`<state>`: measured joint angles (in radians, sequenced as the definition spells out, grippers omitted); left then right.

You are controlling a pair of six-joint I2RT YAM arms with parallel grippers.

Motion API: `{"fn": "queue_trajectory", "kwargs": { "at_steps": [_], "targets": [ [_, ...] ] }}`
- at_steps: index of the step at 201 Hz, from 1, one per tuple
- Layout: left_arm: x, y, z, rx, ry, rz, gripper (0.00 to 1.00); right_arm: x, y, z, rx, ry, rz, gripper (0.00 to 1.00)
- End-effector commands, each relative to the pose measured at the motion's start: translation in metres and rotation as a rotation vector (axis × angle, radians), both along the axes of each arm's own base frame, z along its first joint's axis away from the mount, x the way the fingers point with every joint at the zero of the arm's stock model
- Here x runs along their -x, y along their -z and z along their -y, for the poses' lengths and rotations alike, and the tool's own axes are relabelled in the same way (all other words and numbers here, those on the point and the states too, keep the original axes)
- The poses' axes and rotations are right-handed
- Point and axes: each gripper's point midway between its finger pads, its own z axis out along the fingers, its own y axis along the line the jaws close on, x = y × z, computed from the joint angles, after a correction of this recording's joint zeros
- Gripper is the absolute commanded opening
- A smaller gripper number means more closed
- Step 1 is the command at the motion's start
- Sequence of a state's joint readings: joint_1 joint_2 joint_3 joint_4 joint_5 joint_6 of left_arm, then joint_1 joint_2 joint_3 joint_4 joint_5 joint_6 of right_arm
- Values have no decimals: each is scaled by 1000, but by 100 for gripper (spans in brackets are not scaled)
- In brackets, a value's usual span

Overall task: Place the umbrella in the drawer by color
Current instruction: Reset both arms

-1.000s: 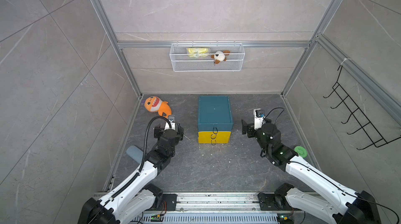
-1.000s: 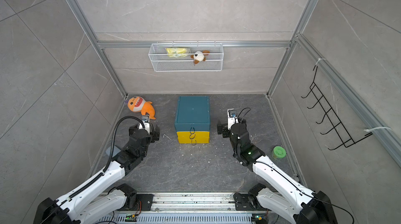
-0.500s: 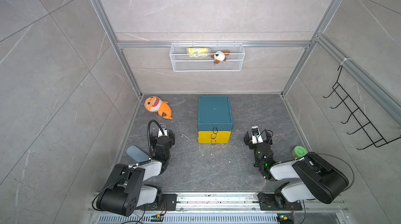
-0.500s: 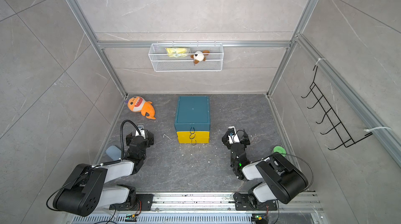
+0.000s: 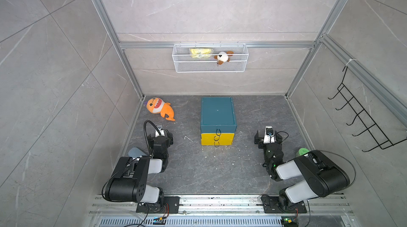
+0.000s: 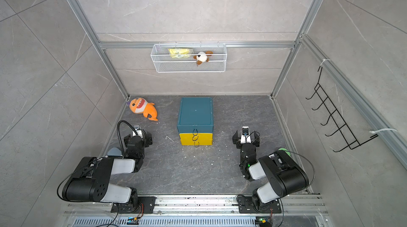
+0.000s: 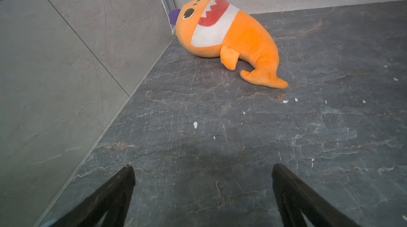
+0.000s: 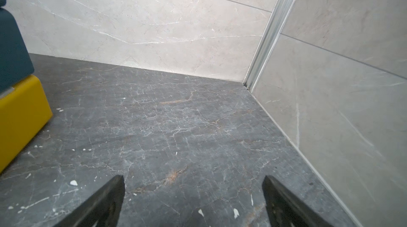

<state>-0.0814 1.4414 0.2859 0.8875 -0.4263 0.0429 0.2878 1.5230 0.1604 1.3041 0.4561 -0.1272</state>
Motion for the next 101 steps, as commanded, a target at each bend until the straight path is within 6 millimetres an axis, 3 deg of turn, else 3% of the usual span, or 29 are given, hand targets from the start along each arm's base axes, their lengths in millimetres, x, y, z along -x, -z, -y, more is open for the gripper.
{"fn": "queue_trajectory", "kwargs": {
  "at_steps": [1,14,25,42,53,101],
  "targets": [
    [-17,-8,-1,90,16,17,100,-10,13,-7,-72,-81,-47,100],
    [-21,-6,-5,113,18,-2,100,-14,5,-7,-62,-74,-9,100],
    [-22,-3,-6,128,19,-18,100,-19,17,-3,-76,-49,-106,100],
    [-23,-3,-7,137,23,-18,100,-33,18,5,-108,-20,-134,100],
    [-23,-3,-7,138,24,-19,100,-33,25,11,-131,-12,-179,100],
    [-22,-3,-8,137,21,-17,100,-34,23,11,-129,-13,-164,100]
  ]
}}
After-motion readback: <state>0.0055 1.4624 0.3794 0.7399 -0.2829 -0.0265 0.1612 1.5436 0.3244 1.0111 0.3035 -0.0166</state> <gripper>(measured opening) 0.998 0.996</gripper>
